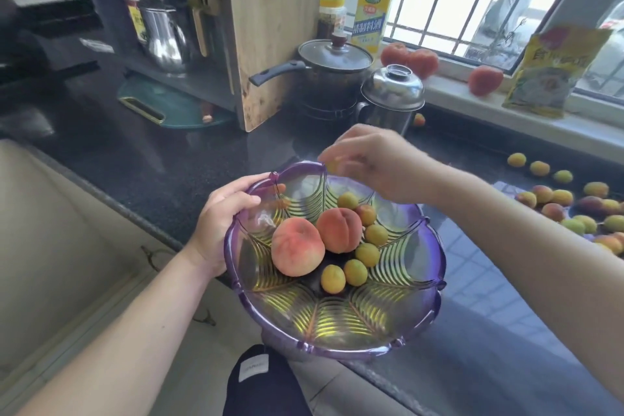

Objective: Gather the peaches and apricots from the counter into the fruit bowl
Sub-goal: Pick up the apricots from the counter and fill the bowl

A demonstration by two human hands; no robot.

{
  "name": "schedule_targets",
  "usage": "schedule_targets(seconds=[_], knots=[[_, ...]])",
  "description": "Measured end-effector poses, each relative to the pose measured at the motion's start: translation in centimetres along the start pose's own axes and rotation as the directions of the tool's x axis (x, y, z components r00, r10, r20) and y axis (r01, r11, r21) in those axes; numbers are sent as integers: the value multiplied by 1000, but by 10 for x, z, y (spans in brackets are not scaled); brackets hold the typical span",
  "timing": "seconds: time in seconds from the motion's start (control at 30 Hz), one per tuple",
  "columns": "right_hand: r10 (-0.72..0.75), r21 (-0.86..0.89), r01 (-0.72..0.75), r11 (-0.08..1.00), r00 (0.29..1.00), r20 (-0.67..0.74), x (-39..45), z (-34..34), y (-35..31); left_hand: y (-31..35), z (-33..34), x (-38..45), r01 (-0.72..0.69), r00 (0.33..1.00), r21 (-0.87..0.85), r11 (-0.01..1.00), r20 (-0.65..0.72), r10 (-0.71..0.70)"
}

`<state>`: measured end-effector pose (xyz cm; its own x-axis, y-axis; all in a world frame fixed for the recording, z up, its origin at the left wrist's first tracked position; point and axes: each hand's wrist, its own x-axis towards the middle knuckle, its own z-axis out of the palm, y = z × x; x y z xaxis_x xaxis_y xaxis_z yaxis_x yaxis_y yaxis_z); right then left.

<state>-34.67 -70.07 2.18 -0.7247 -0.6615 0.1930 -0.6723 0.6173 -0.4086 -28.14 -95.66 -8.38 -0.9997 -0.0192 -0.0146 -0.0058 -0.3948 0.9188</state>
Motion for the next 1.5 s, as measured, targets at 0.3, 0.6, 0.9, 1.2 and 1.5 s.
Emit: schedule_targets(seconds=[0.3, 0.6, 0.9, 1.2, 1.5], knots=[[-217, -358, 339, 870, 915, 340, 24, 25, 6, 0, 1, -1, -10, 1000, 42, 999, -22, 11], [-171, -190, 191, 963, 978, 116, 10, 12, 10, -2, -1, 0, -10, 999, 39, 999, -44, 12], [350, -400, -283, 872, 931, 106, 55, 16, 124, -6, -4, 4, -16, 1000, 31, 999, -20, 17], [253, -450, -198, 871, 965, 65, 62, 24, 129, -5, -4, 4, -21, 1000, 33, 999, 3, 21], [164, 171, -129, 977, 963, -213, 16, -34, 13, -2, -1, 0, -15, 999, 31, 999, -32, 16]])
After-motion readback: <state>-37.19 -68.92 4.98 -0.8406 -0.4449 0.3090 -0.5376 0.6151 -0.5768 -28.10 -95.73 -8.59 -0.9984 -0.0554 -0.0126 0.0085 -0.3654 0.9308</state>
